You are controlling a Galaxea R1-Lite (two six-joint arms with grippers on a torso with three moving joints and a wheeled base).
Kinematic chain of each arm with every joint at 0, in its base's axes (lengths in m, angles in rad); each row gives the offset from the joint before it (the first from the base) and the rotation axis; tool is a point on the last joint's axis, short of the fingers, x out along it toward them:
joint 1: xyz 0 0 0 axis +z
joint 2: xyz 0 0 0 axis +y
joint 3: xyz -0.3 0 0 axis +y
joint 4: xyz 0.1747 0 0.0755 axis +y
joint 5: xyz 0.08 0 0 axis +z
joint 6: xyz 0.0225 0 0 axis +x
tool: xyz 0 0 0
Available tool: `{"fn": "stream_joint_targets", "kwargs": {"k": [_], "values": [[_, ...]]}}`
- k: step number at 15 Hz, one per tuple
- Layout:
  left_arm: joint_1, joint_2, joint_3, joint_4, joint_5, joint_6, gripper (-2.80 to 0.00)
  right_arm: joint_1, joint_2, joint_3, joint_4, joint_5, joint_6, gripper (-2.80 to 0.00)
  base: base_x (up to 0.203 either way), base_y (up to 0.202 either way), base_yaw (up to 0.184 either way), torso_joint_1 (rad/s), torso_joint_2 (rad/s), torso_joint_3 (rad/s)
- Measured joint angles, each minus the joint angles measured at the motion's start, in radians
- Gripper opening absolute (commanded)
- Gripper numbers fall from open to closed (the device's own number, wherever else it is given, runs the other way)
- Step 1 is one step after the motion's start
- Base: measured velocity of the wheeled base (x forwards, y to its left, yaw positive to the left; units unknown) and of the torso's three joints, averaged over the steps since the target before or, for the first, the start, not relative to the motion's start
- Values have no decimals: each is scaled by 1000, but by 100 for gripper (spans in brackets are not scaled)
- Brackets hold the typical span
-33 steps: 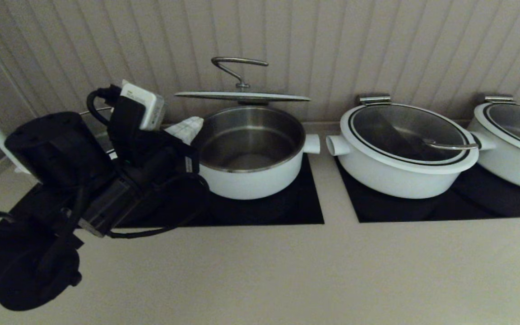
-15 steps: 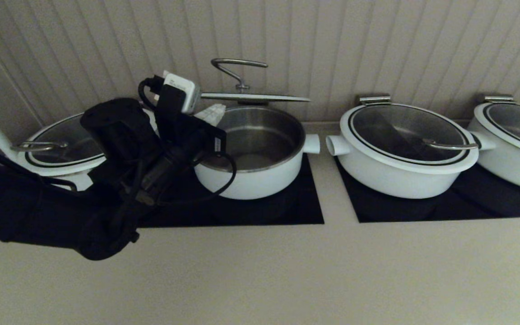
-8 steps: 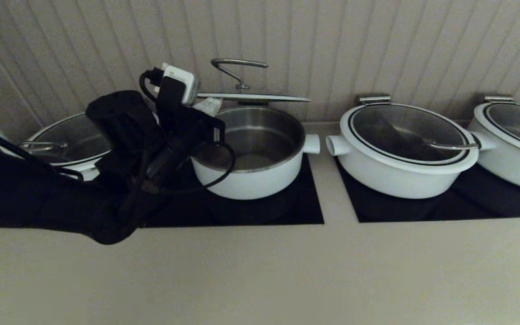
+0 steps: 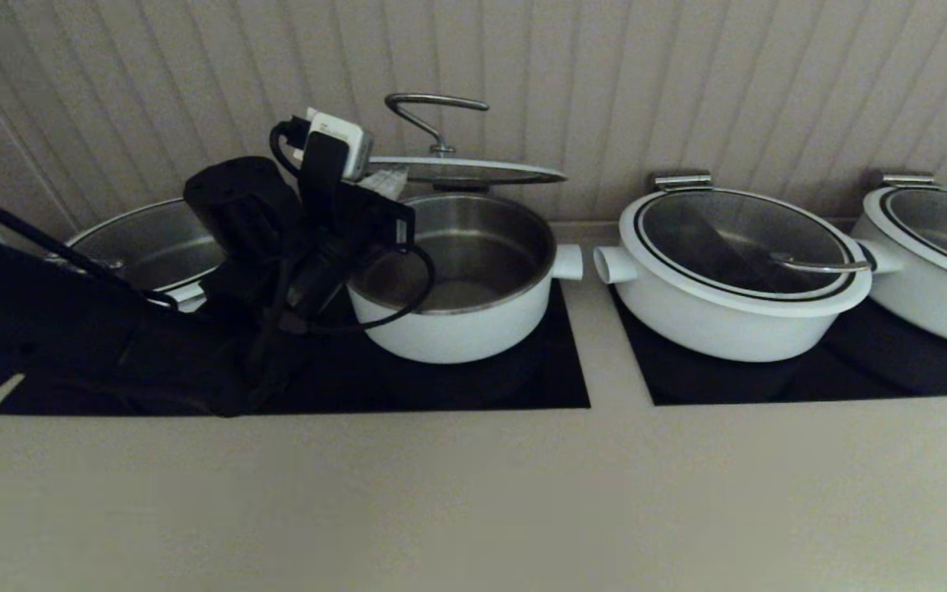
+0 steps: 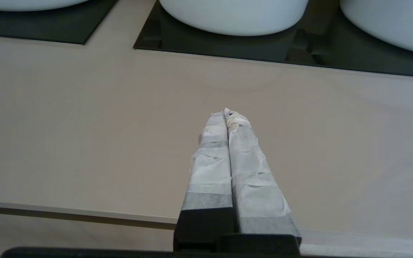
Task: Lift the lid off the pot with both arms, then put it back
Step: Open the pot lid completely
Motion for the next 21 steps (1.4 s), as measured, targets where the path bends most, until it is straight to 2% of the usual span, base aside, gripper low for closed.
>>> {"fn": "stream_joint_targets", "kwargs": {"k": [5,14,21], "values": [[1,10,-48,2,0,18,-280,0,0,0,0,0,0,-280,0,0,0,0,0,0],[2,-37,-63,0,2,56,-280,0,0,0,0,0,0,-280,0,0,0,0,0,0],[16,6,-153,-4,0,59,-280,0,0,0,0,0,0,-280,0,0,0,0,0,0]]}}
